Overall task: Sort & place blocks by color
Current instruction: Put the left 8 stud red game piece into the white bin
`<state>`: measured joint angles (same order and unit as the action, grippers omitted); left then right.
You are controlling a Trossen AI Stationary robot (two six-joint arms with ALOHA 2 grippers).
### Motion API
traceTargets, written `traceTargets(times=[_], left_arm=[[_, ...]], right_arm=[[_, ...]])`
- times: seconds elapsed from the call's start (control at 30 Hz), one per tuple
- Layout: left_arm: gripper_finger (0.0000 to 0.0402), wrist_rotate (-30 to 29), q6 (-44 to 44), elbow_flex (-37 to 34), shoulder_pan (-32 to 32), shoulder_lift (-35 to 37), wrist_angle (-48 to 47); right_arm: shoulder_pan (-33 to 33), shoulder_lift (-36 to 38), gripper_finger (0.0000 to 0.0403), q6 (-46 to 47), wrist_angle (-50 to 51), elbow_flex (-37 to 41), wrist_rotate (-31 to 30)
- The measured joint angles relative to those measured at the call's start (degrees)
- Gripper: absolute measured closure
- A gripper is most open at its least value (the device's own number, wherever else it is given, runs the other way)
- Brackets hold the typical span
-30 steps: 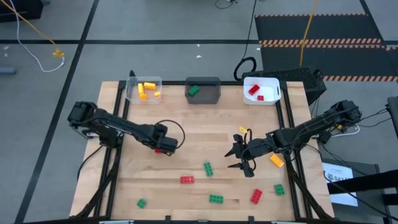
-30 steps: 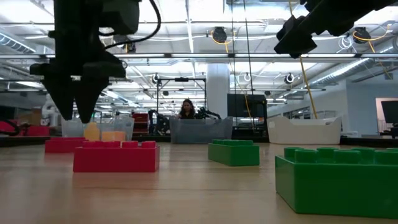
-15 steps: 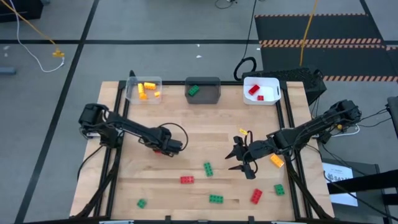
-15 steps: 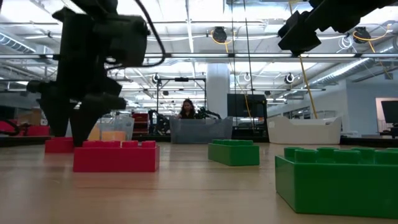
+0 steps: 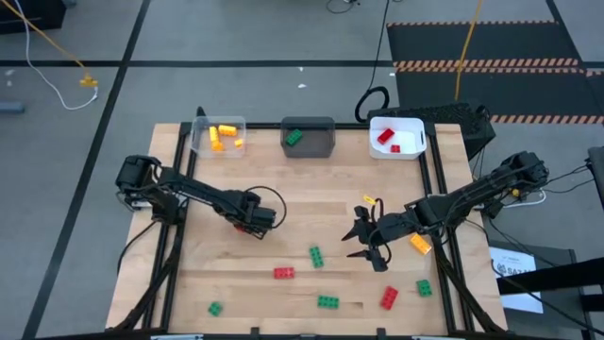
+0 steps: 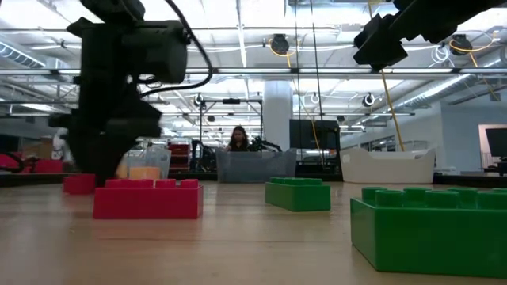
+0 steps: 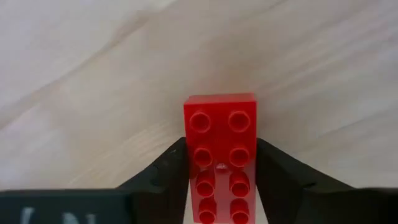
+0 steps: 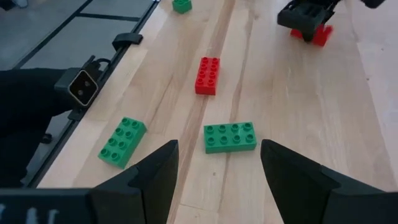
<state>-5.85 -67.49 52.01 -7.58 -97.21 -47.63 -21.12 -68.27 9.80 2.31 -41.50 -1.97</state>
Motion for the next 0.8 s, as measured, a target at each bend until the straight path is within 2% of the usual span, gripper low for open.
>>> traceTargets(times=[0.17, 0.3, 0.43, 0.53, 0.6, 0.8], left_arm=[[0.0259, 0.0, 5.5, 1.2, 1.2, 1.5, 3.7], [0.0259, -1.4, 11.8, 1.8, 2.1, 4.5, 11.6], [0.0259, -3.8, 18.5, 1.8, 2.1, 7.4, 23.6], [0.0256, -4.1, 24.2, 1.8, 2.1, 9.6, 34.1], [0.0251, -3.2, 28.2, 1.8, 2.1, 10.4, 42.7], [0.0252, 0.0, 39.9, 1.8, 2.2, 11.4, 58.0]], right_arm=[[0.0, 0.0, 0.0181, -0.5, 0.1, 0.0, -4.2], [0.0, 0.0, 0.0181, -1.5, 0.2, 0.0, -5.9], [0.0, 0.0, 0.0181, -2.3, -0.1, 0.0, -6.2], [0.0, 0.0, 0.0181, -4.9, -0.2, 0.0, -9.2], [0.0, 0.0, 0.0181, -6.8, -0.5, 0.0, -11.4], [0.0, 0.0, 0.0181, -14.2, -2.6, 0.1, -16.9]])
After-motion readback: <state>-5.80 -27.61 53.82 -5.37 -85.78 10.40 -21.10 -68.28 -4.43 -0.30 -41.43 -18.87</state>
